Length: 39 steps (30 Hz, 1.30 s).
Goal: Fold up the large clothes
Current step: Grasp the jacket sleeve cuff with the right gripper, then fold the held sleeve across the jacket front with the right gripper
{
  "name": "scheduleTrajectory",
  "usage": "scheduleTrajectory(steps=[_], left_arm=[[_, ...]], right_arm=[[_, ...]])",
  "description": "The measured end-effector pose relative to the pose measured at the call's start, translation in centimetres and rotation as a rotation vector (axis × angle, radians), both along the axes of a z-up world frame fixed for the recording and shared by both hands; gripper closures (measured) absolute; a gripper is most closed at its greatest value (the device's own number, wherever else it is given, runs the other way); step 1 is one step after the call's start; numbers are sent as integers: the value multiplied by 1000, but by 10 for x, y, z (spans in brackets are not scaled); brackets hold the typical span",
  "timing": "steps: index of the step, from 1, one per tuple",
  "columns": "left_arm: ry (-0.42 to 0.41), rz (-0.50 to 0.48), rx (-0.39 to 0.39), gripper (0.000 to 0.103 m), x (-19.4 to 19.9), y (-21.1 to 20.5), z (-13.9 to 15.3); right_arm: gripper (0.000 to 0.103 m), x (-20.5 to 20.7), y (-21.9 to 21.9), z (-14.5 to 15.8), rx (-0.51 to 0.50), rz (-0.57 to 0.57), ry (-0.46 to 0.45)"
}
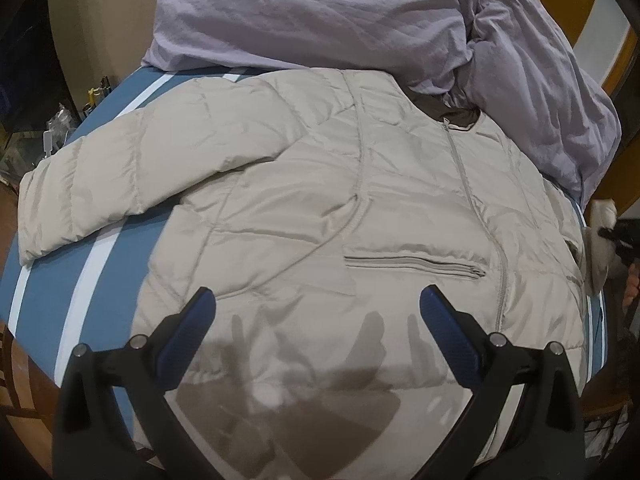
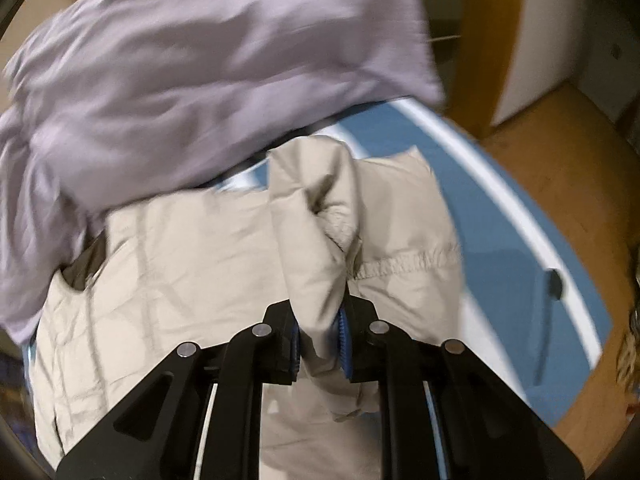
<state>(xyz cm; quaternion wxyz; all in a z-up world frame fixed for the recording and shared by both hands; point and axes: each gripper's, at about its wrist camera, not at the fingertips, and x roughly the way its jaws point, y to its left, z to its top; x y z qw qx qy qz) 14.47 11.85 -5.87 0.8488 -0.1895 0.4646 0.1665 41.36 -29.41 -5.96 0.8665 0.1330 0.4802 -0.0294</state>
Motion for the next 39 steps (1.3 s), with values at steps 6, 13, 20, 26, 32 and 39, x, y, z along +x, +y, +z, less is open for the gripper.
scheduleTrajectory(steps=[6, 13, 20, 26, 32, 39], left_arm=[[10, 23, -9, 2, -8, 11, -3], [15, 56, -8, 2, -17, 24, -3], [15, 88, -14, 2, -26, 35, -4], [21, 103, -15, 2, -29, 42, -5], [26, 103, -15, 2, -26, 43, -6], [26, 78, -12, 2, -19, 39, -6]], right_arm=[[87, 5, 84, -1, 36, 161, 15], [87, -3, 175, -13, 77, 353, 68], [88, -12, 235, -15, 102, 470, 91], [87, -14, 267, -12, 184, 510, 90], [86, -19, 283, -32, 195, 532, 137], [50, -25, 286, -27, 216, 583, 126]])
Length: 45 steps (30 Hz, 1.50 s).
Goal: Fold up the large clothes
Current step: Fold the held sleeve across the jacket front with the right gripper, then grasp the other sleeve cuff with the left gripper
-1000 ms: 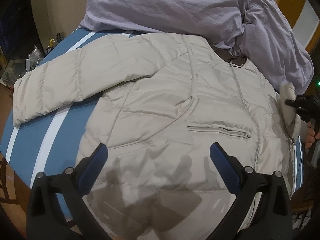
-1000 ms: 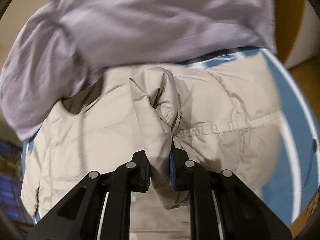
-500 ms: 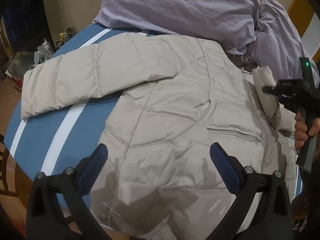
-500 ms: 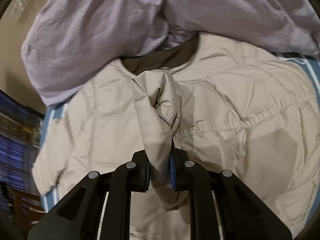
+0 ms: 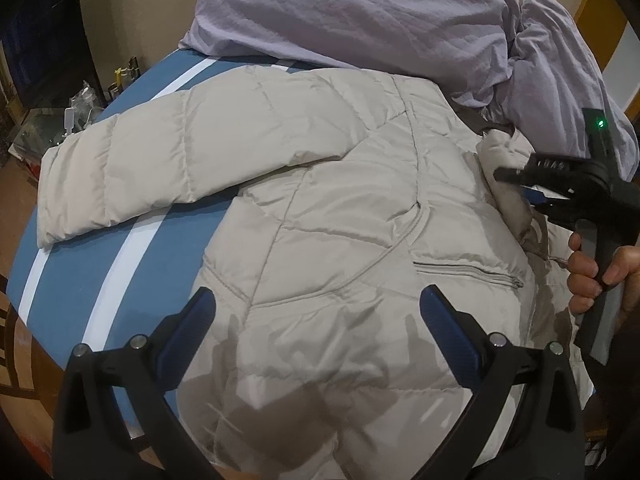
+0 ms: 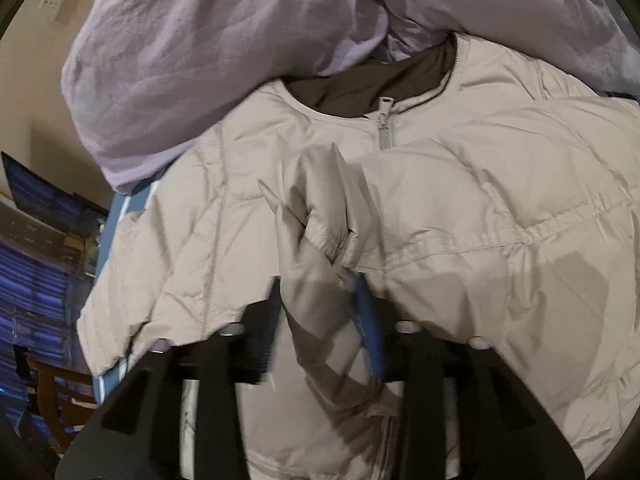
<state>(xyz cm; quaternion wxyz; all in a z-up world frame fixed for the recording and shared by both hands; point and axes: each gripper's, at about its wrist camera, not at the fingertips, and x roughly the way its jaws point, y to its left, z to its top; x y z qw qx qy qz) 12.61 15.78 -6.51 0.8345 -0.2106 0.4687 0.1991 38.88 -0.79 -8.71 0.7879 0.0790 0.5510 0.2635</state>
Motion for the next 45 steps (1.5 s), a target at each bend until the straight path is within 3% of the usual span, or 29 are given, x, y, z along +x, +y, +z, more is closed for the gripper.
scheduleTrajectory(steps=[1, 5, 9, 15, 20, 32, 38, 45], left_arm=[[0, -2, 0, 2, 1, 0, 0], [3, 8, -4, 2, 2, 2, -1], [2, 23, -17, 2, 1, 9, -3], [-7, 17, -26, 2, 0, 12, -3], [-10, 2, -36, 2, 0, 13, -4], [-26, 65, -118, 2, -9, 45, -11], [-25, 162, -119, 2, -23, 77, -15], [-34, 385, -66, 2, -59, 161, -18]], right_arm=[[45, -1, -1, 5, 13, 1, -7], [45, 1, -12, 23, 12, -26, -71], [45, 11, -30, 27, -55, -106, -119], [43, 17, -46, 6, -153, -165, -105], [29, 8, -38, -8, -203, -151, -117], [11, -9, -1, -37, -364, -101, -191], [8, -6, 2, -43, -395, -104, -200], [7, 3, 2, -45, -394, -99, -191]])
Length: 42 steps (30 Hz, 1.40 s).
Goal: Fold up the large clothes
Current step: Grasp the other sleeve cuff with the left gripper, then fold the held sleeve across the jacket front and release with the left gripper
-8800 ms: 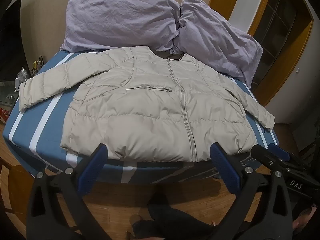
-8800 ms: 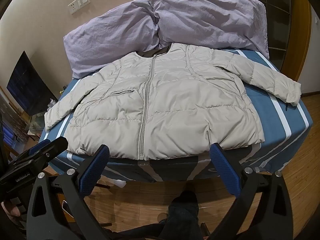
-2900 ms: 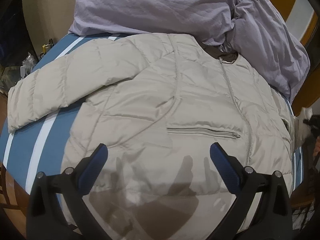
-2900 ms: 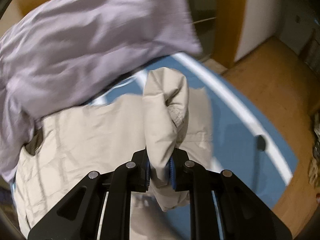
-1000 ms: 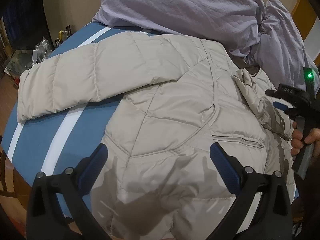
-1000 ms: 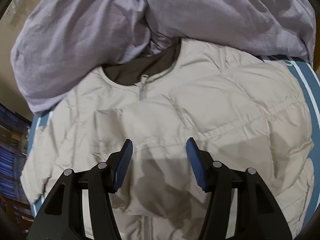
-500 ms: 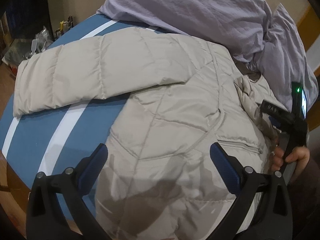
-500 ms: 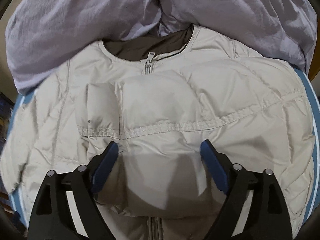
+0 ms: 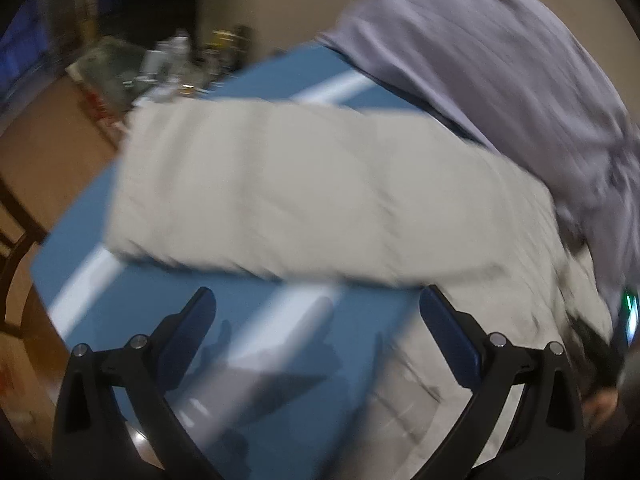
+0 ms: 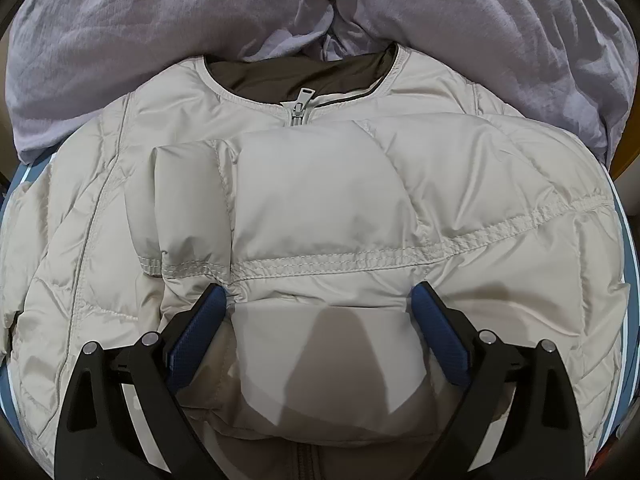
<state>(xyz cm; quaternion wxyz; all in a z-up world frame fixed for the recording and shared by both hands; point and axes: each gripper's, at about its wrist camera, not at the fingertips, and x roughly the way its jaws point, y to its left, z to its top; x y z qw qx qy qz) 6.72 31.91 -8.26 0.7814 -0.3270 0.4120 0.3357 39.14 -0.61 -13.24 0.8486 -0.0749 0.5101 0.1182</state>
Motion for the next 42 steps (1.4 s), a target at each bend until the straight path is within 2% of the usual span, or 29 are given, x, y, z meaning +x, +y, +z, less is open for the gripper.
scheduleTrajectory(steps=[7, 14, 17, 20, 21, 22, 25, 27, 34, 37, 42], left_arm=[[34, 188, -16, 4, -33, 86, -16], [41, 240, -70, 16, -40, 117, -35], [50, 223, -36, 20, -35, 116, -35], [57, 187, -2, 40, -28, 112, -33], [45, 180, -8, 53, -27, 112, -32], [37, 178, -15, 62, -27, 111, -33], [22, 180, -20, 76, -26, 111, -30], [25, 166, -13, 81, -22, 109, -28], [45, 126, 35, 90, -8, 102, -13], [27, 91, 72, 91, 1, 96, 3], [-44, -16, 167, 91, 29, 72, 47]], right_arm=[[7, -3, 0, 1, -6, 0, 7], [7, -5, 0, 2, -6, 6, 12], [7, -4, 0, 2, -6, 7, 14], [7, -5, 0, 3, -5, 6, 14], [7, -4, 0, 3, -6, 6, 13], [7, -4, 0, 3, -6, 6, 13], [7, -4, 0, 3, -6, 5, 14], [7, -4, 0, 3, -6, 6, 15], [7, -5, 0, 3, -1, 5, 22], [7, -6, -1, 4, 4, 4, 26], [7, -7, -2, 7, 9, -1, 33]])
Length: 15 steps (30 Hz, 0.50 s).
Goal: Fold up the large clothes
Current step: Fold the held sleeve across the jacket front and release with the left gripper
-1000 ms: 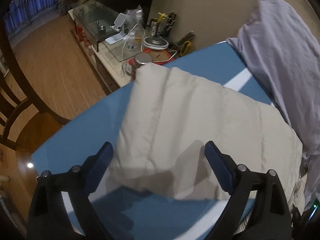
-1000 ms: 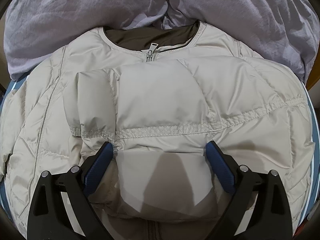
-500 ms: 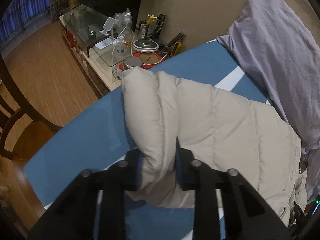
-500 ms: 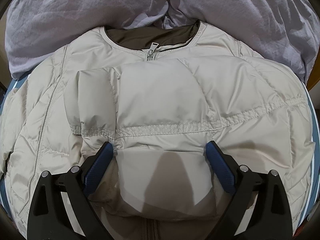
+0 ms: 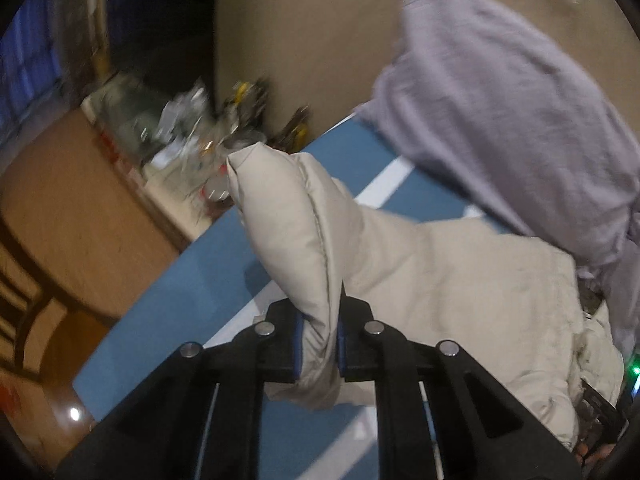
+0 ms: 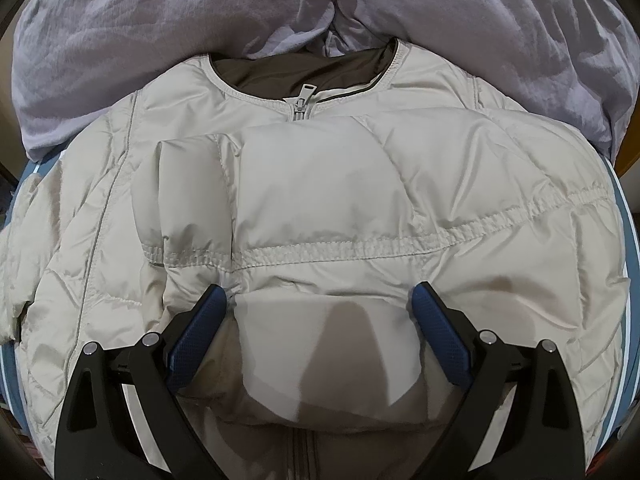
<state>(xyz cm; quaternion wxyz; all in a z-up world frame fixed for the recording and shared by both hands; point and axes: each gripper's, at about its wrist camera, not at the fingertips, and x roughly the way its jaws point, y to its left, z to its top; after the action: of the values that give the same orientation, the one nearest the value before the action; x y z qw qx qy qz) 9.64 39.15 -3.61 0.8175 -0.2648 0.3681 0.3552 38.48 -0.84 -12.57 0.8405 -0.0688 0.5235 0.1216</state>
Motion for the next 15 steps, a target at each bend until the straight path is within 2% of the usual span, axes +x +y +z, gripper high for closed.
scheduleTrajectory(steps=[3, 8, 15], left_arm=[[-49, -64, 39, 91, 20, -19, 26], [-118, -181, 52, 91, 60, -57, 61], [-203, -332, 1, 91, 110, -117, 88]], right_arm=[[7, -3, -2, 2, 5, 0, 1], [7, -8, -4, 5, 20, 4, 5], [7, -17, -11, 12, 49, 24, 10]])
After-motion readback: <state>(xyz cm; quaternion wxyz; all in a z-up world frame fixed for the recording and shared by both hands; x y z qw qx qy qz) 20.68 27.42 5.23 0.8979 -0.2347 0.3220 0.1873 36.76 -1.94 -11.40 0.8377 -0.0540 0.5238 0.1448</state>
